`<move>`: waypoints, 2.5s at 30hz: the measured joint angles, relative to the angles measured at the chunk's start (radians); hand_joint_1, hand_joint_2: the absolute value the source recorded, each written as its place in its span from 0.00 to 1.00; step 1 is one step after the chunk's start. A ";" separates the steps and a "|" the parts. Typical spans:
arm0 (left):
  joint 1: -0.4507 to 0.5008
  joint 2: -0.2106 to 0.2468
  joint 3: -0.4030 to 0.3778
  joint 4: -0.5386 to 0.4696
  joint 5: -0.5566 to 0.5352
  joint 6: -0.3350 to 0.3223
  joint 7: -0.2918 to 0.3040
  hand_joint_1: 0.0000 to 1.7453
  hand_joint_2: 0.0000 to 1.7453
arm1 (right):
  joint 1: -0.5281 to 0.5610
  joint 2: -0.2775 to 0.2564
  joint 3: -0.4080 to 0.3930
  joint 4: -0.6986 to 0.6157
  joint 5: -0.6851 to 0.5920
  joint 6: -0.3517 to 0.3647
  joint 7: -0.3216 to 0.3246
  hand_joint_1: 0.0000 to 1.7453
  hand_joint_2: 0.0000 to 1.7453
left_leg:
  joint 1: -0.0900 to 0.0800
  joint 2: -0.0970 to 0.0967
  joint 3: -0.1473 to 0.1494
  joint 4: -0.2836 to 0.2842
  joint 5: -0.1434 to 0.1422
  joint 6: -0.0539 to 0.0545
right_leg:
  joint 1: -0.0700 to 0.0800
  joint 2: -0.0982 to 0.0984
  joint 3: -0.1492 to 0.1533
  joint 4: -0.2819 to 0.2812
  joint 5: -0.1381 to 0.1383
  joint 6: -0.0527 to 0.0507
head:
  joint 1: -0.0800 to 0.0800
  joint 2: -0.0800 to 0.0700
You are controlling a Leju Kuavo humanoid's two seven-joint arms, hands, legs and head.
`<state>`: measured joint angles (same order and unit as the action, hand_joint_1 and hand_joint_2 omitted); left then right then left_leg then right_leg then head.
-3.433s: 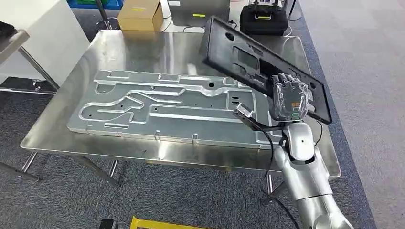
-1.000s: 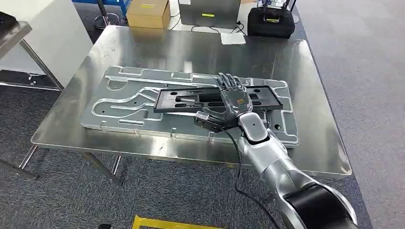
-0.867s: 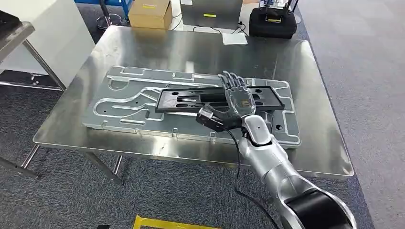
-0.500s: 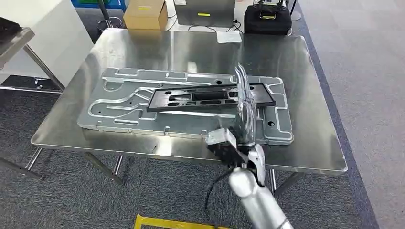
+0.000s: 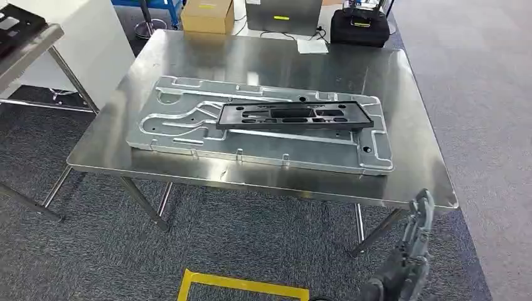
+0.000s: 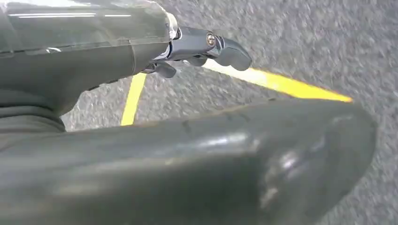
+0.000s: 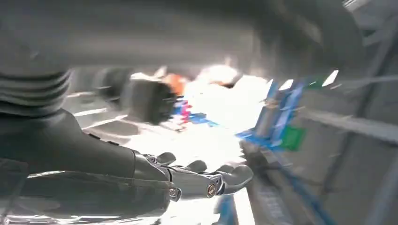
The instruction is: Take the parts from the cabinet and place them on the table.
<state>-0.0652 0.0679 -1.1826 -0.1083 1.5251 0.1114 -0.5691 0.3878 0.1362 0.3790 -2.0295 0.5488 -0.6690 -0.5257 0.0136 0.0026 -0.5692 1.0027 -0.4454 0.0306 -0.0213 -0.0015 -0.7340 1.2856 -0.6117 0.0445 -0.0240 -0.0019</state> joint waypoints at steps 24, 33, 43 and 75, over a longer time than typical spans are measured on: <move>-0.008 -0.006 0.076 0.000 0.000 0.000 0.056 0.00 0.00 | -0.191 0.157 -1.053 0.905 -0.009 0.860 -0.120 0.00 0.00 | -0.010 0.004 0.116 -0.012 -0.095 -0.024 | 0.020 -0.034 0.109 -0.268 0.216 -0.035 | 0.001 0.000; 0.006 -0.004 0.076 0.001 0.000 0.035 0.129 0.00 0.00 | -0.347 0.072 -1.376 1.536 0.228 0.382 0.334 0.00 0.00 | -0.014 -0.028 0.008 -0.014 -0.004 0.012 | 0.008 -0.004 0.056 0.008 0.040 -0.009 | 0.004 0.000; 0.010 -0.013 0.076 0.002 0.000 0.046 0.165 0.00 0.00 | -0.391 0.065 -1.436 1.725 0.268 0.370 0.472 0.00 0.00 | -0.014 -0.042 -0.063 0.063 -0.023 -0.039 | 0.006 0.010 0.258 -0.320 0.102 -0.072 | -0.007 0.000; 0.001 0.019 -0.106 0.003 -0.092 0.069 0.247 0.00 0.00 | -0.399 0.067 -1.369 1.801 0.450 0.561 0.479 0.00 0.00 | -0.003 -0.021 -0.088 0.192 -0.120 -0.050 | 0.005 -0.005 0.209 -0.285 0.113 -0.069 | -0.009 0.000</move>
<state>-0.0638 0.0874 -1.2890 -0.1053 1.4332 0.1808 -0.3220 -0.0107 0.2033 -0.9899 -0.2289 0.9983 -0.1076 -0.0469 0.0109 -0.0182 -0.6567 1.1949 -0.5658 -0.0193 -0.0159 -0.0062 -0.5245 1.0009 -0.4984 -0.0249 -0.0332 -0.0019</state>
